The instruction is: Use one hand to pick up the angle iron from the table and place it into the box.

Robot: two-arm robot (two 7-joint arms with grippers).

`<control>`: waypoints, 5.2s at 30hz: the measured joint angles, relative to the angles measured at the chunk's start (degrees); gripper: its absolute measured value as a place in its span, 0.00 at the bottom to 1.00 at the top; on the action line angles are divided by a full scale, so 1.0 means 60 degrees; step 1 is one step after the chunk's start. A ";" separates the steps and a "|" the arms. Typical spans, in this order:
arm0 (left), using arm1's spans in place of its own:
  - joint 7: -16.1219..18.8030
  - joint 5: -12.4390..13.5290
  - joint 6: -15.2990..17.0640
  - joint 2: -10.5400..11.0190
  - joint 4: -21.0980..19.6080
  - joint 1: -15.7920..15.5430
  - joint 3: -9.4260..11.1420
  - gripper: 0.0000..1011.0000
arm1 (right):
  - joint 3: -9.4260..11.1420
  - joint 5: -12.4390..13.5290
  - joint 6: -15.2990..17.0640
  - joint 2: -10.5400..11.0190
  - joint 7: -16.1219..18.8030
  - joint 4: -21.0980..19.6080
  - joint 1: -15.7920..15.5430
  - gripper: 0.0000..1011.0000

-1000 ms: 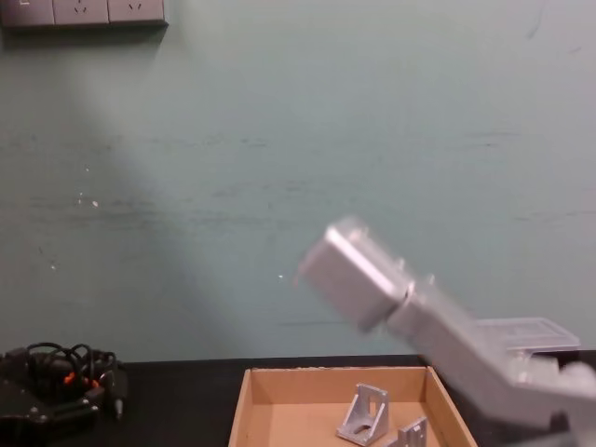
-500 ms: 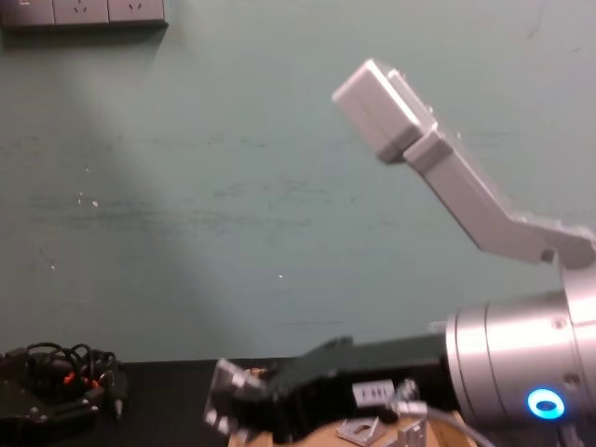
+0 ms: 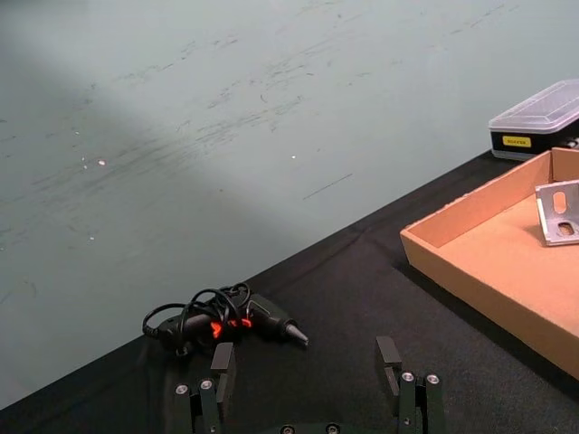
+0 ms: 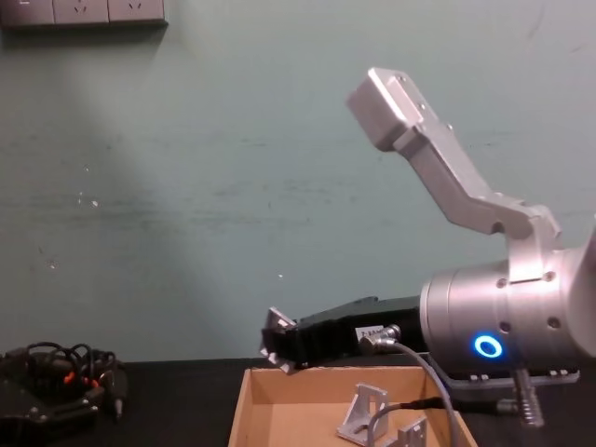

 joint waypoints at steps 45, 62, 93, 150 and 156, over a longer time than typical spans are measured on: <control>0.0000 0.0000 0.0000 0.0000 0.0000 0.0000 0.0001 1.00 | 0.0091 -0.1682 0.0029 -0.1542 -0.0563 0.3561 0.0928 0.09; 0.0000 0.0000 0.0000 0.0000 0.0000 0.0001 0.0001 1.00 | 0.0089 -0.1652 0.0019 -0.1518 -0.0562 0.3501 0.0909 0.33; 0.0000 0.0000 0.0000 0.0000 0.0000 -0.0001 0.0001 1.00 | 0.1274 -0.1047 -0.1030 -0.0929 -0.0145 0.0943 -0.0442 0.99; 0.0000 0.0000 0.0000 0.0000 0.0000 0.0000 0.0001 1.00 | 0.2556 0.0181 -0.2045 0.0795 0.0103 -0.0695 -0.2478 0.99; 0.0000 0.0001 0.0000 0.0000 0.0000 0.0001 0.0001 1.00 | 0.2556 0.0182 -0.2045 0.0794 0.0103 -0.0695 -0.2478 0.99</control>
